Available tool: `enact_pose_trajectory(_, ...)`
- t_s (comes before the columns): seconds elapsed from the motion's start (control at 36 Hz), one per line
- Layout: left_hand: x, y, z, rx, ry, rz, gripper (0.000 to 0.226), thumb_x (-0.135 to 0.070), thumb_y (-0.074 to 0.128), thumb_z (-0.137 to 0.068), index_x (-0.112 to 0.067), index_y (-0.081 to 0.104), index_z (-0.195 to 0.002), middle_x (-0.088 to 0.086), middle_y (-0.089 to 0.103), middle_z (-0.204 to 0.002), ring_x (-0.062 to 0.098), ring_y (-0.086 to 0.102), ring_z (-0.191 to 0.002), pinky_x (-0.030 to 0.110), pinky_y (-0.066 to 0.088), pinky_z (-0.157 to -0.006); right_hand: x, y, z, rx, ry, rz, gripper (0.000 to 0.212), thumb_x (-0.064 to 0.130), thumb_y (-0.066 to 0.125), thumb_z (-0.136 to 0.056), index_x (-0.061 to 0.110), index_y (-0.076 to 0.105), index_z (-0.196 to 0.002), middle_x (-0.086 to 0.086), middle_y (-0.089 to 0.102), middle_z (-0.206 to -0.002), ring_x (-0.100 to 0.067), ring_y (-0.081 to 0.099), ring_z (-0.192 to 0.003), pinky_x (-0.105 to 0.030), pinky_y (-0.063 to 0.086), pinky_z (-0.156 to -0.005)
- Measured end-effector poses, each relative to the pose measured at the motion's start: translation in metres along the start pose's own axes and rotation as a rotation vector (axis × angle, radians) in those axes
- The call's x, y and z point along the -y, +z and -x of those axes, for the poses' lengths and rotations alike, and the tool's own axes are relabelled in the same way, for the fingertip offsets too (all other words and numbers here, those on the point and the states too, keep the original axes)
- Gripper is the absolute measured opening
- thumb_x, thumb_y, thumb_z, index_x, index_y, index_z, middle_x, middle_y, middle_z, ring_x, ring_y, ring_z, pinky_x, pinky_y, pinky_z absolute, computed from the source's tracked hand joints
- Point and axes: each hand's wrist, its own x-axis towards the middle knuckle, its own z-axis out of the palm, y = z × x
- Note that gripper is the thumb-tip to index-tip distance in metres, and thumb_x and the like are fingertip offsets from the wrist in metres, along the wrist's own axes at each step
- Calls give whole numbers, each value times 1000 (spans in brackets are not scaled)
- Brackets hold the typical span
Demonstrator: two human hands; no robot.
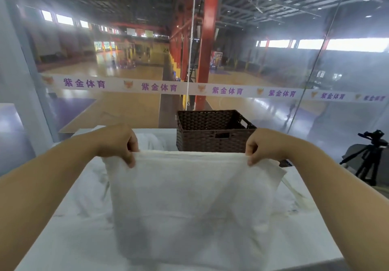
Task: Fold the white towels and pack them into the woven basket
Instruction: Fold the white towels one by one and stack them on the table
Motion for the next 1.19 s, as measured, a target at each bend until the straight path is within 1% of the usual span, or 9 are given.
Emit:
enact_pose_trajectory(0.11, 2, 6, -8, 25, 30, 16, 22, -26, 86, -57, -34, 66, -61, -17, 65, -68, 3, 59, -69, 13, 42, -59, -8, 9, -11, -24, 0, -5, 24, 11, 81, -69, 27, 63, -68, 9, 64, -79, -7, 59, -77, -15, 39, -63)
enact_pose_trajectory(0.28, 3, 22, -40, -126, 25, 64, 29, -16, 80, -68, -27, 64, -89, -11, 63, -83, 9, 56, -77, 23, 44, -71, -26, 34, -50, -107, 20, 53, 22, 1, 63, -83, 15, 64, -100, 1, 63, -95, -17, 58, -88, -23, 43, -72)
enact_pose_trajectory(0.36, 7, 27, -65, -223, 73, -56, 4, -16, 69, -80, -19, 71, -83, -10, 62, -81, 11, 53, -80, 20, 34, -67, -37, 40, -77, -152, 39, 149, 27, -2, 49, -87, 13, 70, -98, -3, 64, -99, -21, 57, -94, -28, 43, -82)
enact_pose_trajectory(0.5, 18, 20, -95, -439, 106, -24, 10, -14, 63, -87, -11, 72, -89, 0, 68, -91, 18, 54, -83, 27, 40, -75, -59, 28, -105, -389, 60, 44, 15, 12, 46, -97, 14, 61, -98, -9, 65, -96, -25, 58, -86, -37, 47, -81)
enact_pose_trajectory(0.64, 17, 18, -94, -456, 148, -22, 5, -19, 67, -85, -20, 71, -87, -11, 62, -81, 13, 51, -76, 24, 36, -65, -77, 20, -107, -437, -9, 79, 16, 13, 43, -99, 16, 58, -98, -7, 66, -90, -26, 59, -79, -42, 49, -76)
enact_pose_trajectory(0.86, 3, 114, -43, -116, -62, -55, 24, -10, 57, -86, -29, 68, -93, -9, 65, -83, 13, 57, -78, 30, 48, -74, -95, 101, -68, -68, -101, 13, 34, 1, 49, -87, 33, 50, -75, 10, 52, -76, -14, 46, -70, -22, 30, -59)
enact_pose_trajectory(0.97, -11, 183, -10, 59, -143, -44, 30, -4, 49, -88, -27, 65, -97, -9, 57, -82, 10, 51, -74, 22, 36, -64, -105, 166, -41, 119, -52, -29, 22, 23, 47, -84, 35, 52, -65, 9, 54, -75, -13, 50, -71, -26, 39, -62)
enact_pose_trajectory(1.11, -18, 244, 29, 249, -243, 30, 30, -2, 46, -86, -28, 60, -88, -2, 64, -93, 17, 60, -85, 29, 46, -77, -112, 226, -16, 353, -48, -85, 27, 6, 47, -90, 31, 52, -83, -1, 58, -89, -18, 53, -76, -25, 39, -60)
enact_pose_trajectory(1.19, -18, 261, 39, 292, -283, 60, 29, -3, 48, -88, -25, 63, -99, -2, 64, -102, 17, 59, -91, 30, 47, -83, -115, 243, -10, 419, -52, -87, 25, 3, 47, -92, 26, 53, -87, -1, 59, -92, -18, 55, -80, -25, 42, -66)
